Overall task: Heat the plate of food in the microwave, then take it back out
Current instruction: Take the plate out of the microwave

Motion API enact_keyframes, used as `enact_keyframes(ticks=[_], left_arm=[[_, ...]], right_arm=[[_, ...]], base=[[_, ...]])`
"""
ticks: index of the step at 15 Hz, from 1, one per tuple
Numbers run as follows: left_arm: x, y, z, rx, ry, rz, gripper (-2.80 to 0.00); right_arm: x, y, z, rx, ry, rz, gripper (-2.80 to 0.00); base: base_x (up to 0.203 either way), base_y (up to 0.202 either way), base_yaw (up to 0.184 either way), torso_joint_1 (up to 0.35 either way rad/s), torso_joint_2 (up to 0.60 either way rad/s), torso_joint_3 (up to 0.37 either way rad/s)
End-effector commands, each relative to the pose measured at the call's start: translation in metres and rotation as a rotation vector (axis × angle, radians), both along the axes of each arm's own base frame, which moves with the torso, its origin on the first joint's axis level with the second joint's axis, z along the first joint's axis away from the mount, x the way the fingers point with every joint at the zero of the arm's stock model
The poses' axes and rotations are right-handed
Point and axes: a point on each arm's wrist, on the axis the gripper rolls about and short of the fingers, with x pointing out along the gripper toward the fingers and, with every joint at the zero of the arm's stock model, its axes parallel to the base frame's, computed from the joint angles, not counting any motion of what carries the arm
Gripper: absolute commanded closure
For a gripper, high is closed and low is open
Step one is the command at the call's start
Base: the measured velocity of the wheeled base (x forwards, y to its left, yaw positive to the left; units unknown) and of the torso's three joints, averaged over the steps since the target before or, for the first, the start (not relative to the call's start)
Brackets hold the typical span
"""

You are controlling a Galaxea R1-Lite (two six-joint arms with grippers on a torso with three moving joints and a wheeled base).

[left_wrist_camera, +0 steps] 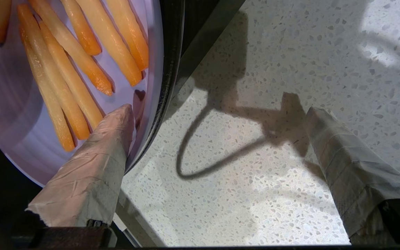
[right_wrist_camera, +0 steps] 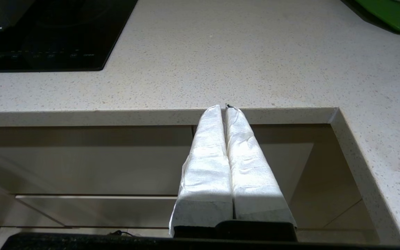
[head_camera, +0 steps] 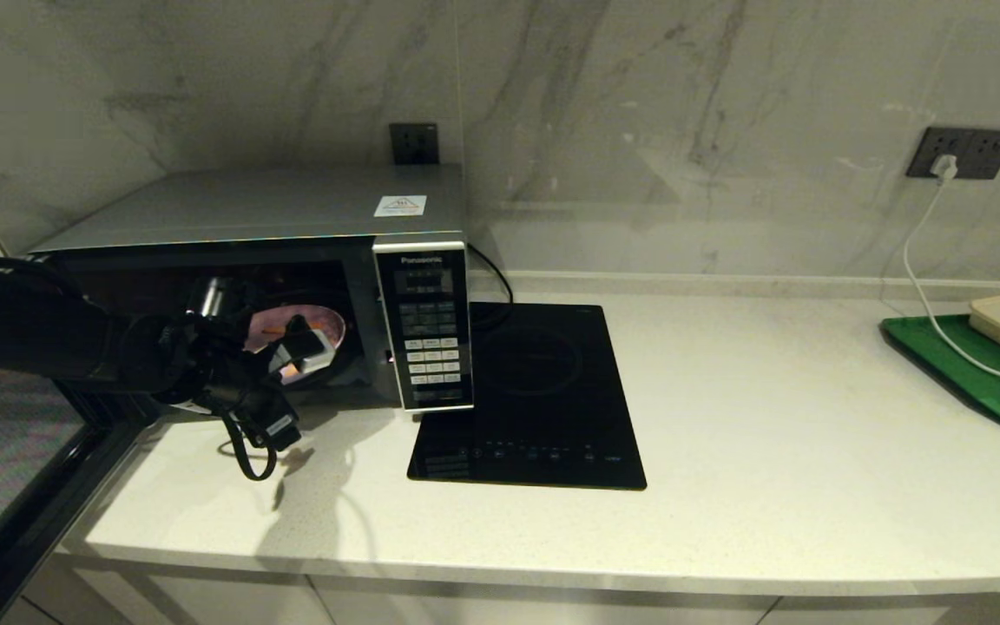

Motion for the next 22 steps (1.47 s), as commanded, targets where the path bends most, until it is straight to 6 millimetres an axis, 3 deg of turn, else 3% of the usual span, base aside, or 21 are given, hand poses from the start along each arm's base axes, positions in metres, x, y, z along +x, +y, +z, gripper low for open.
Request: enact_keyframes(ticks=[1,17,22], left_arm=[[0.002,0.000,0.001,0.001,-0.007,-0.004,0.00],[0.004,0.005,0.007,0.002,-0.031,0.012,0.00],[-0.001,0.005,0.023,0.000,-0.071,0.009,0.00]], right_arm=[[0.000,0.000,0.000,0.000,0.002,-0.001,0.00],[0.000,0.000,0.000,0.001,0.002,-0.001,0.00],[0.000,0.000,0.000,0.000,0.002,0.000,0.00]], base=[[0.000,0.000,0.000,0.000,0.00,0.000],[0.000,0.000,0.000,0.000,0.00,0.000],[0.000,0.000,0.000,0.000,0.00,0.000]])
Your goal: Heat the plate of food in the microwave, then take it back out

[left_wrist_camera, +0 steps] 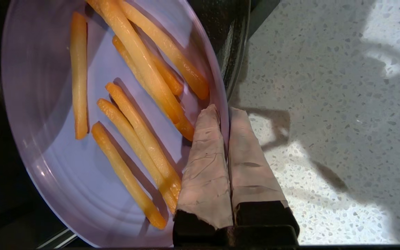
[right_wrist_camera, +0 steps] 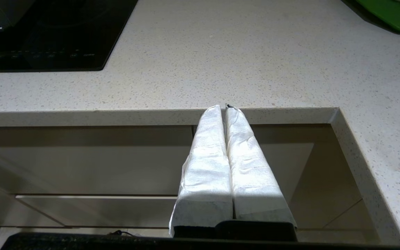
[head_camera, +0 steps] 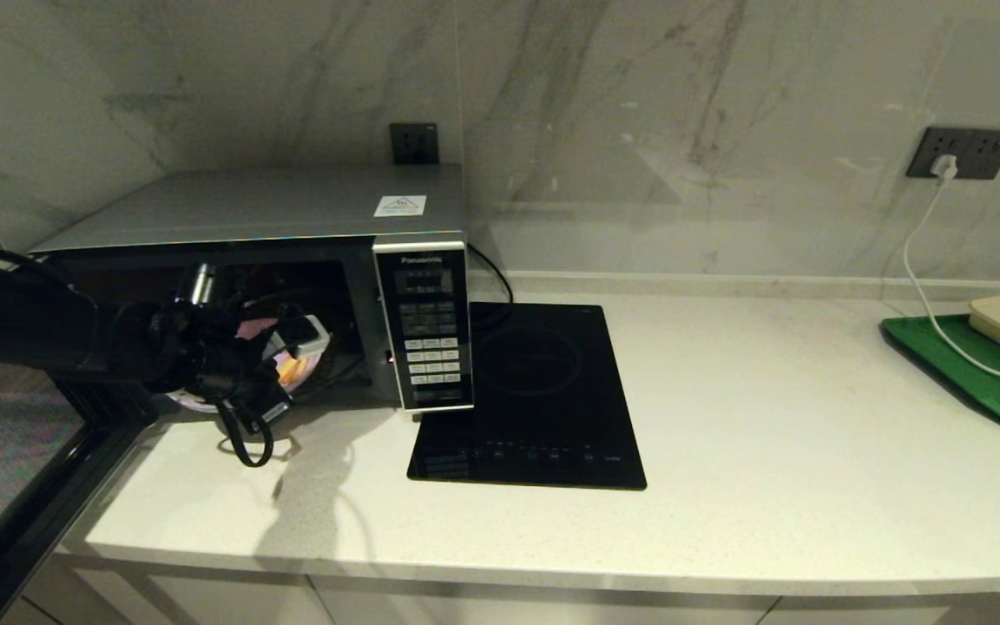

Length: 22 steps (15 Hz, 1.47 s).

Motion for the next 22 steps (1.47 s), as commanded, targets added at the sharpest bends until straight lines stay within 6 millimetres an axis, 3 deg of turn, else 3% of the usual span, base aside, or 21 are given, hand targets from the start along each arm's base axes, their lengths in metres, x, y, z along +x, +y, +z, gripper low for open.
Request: enact_keyframes(ticks=[1,10,12,18,22], left_arm=[[-0.004,0.000,0.010,0.004,-0.026,-0.003,0.00],[-0.025,-0.005,0.021,0.007,-0.031,-0.021,0.00],[-0.045,-0.010,0.027,-0.006,-0.014,-0.052,0.00],[-0.141,-0.027,0.048,-0.050,0.034,-0.188,0.00],[-0.193,-0.043,0.056,-0.045,0.049,-0.315,0.00]], right_arm=[[0.000,0.000,0.000,0.001,0.002,0.000,0.00],[0.000,0.000,0.000,0.000,0.002,0.001,0.00],[0.000,0.000,0.000,0.001,0.002,0.000,0.00],[0.000,0.000,0.000,0.001,0.002,0.000,0.00],[0.000,0.000,0.000,-0.001,0.002,0.000,0.00]], base=[[0.000,0.000,0.000,0.000,0.00,0.000],[0.000,0.000,0.000,0.000,0.00,0.000],[0.000,0.000,0.000,0.000,0.00,0.000],[0.000,0.000,0.000,0.000,0.00,0.000],[0.000,0.000,0.000,0.000,0.00,0.000]])
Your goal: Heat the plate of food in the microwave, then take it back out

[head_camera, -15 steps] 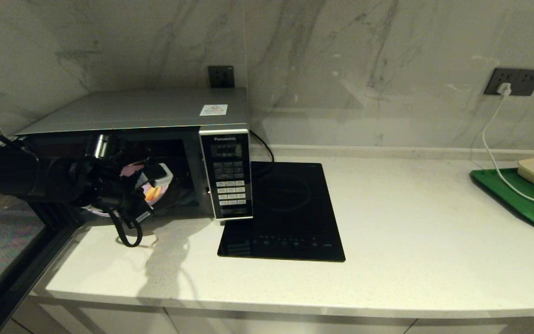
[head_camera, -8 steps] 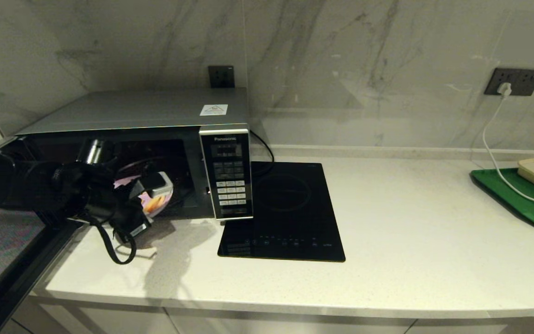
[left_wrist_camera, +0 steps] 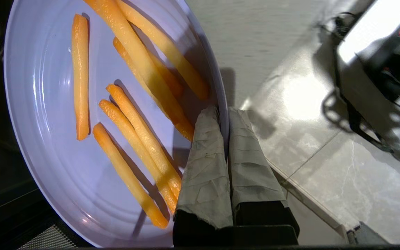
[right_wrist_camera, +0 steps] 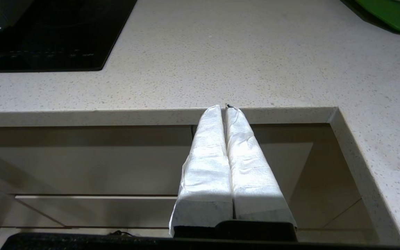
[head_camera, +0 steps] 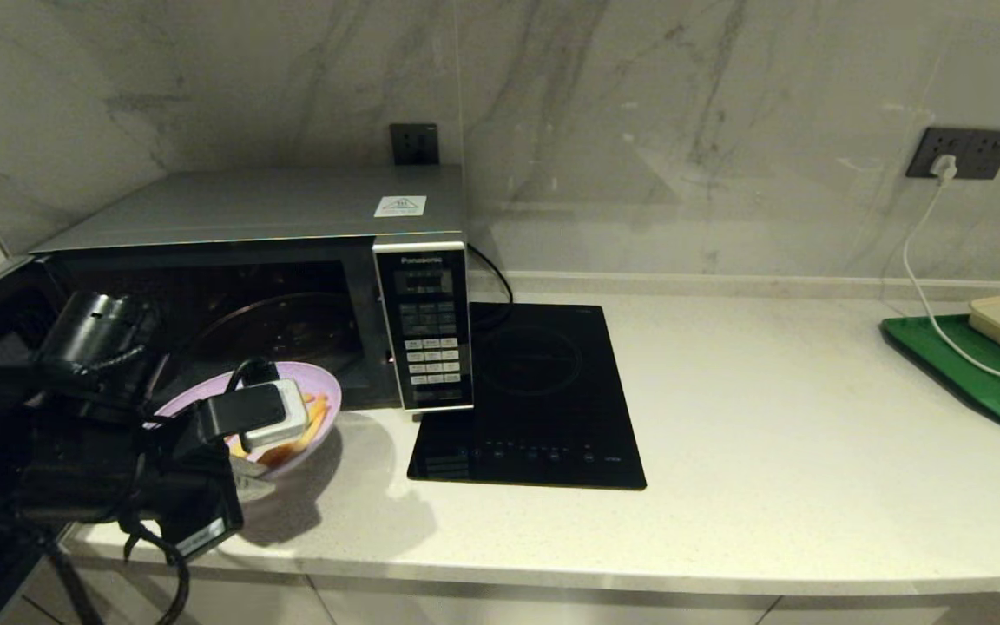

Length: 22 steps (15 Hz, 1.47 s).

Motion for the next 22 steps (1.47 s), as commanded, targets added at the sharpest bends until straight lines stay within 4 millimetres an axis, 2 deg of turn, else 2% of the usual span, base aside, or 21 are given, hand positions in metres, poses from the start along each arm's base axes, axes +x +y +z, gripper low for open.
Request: enact_keyframes(ticks=[1,3,7,12,17,22], left_arm=[[-0.040,-0.010,0.016,-0.013,-0.021,-0.106,0.00],[-0.055,-0.027,0.017,-0.024,0.004,-0.201,0.00],[-0.057,-0.068,0.009,-0.079,0.093,-0.310,0.00],[-0.037,-0.131,-0.023,-0.141,0.150,-0.342,0.00],[-0.013,-0.187,-0.045,-0.219,0.133,-0.348,0.00],[0.002,-0.225,-0.066,-0.208,0.135,-0.375,0.00]], right_arm=[[0.000,0.000,0.000,0.001,0.001,0.001,0.00],[0.000,0.000,0.000,0.001,0.001,0.001,0.00],[0.000,0.000,0.000,0.001,0.001,0.000,0.00],[0.000,0.000,0.000,0.001,0.001,0.000,0.00],[0.000,0.000,0.000,0.001,0.001,0.000,0.00],[0.000,0.000,0.000,0.001,0.001,0.001,0.00]], base=[[0.000,0.000,0.000,0.000,0.00,0.000],[0.000,0.000,0.000,0.000,0.00,0.000],[0.000,0.000,0.000,0.000,0.00,0.000],[0.000,0.000,0.000,0.000,0.00,0.000],[0.000,0.000,0.000,0.000,0.00,0.000],[0.000,0.000,0.000,0.000,0.00,0.000]])
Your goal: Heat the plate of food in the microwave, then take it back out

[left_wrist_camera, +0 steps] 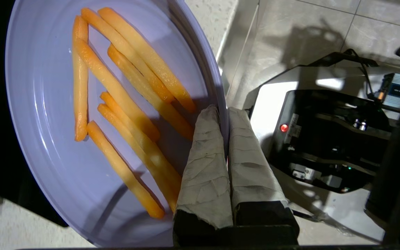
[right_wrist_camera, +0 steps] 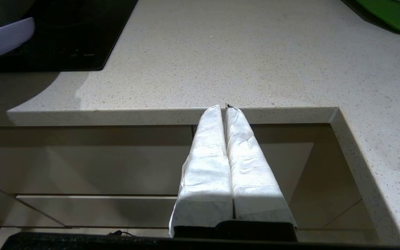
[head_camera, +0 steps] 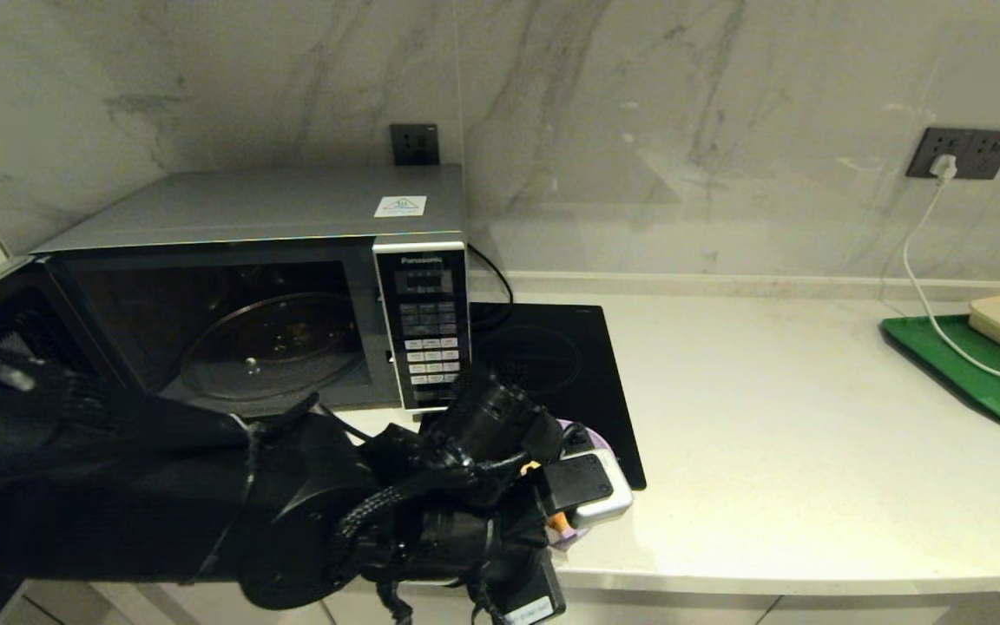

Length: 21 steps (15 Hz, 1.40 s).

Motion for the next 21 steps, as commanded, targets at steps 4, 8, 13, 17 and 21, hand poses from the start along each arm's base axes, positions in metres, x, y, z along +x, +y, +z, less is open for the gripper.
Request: enact_keyframes(ticks=[4,8,13,17,21], left_arm=[[0.030,-0.037,-0.044,0.129,-0.050,0.064,0.00],[0.039,-0.049,-0.054,0.188,-0.126,0.119,0.00],[0.045,-0.067,-0.058,0.182,-0.160,0.124,0.00],[0.050,-0.072,-0.065,0.189,-0.162,0.117,0.00],[0.054,-0.067,-0.064,0.194,-0.159,0.131,-2.80]], right_arm=[[0.000,0.000,0.000,0.000,0.002,0.001,0.00],[0.000,0.000,0.000,0.001,0.002,0.000,0.00],[0.000,0.000,0.000,0.001,0.002,0.000,0.00],[0.000,0.000,0.000,0.001,0.002,0.000,0.00],[0.000,0.000,0.000,0.001,0.002,0.001,0.00]], base=[[0.000,0.000,0.000,0.000,0.00,0.000],[0.000,0.000,0.000,0.000,0.00,0.000],[0.000,0.000,0.000,0.000,0.00,0.000],[0.000,0.000,0.000,0.000,0.00,0.000],[0.000,0.000,0.000,0.000,0.00,0.000]])
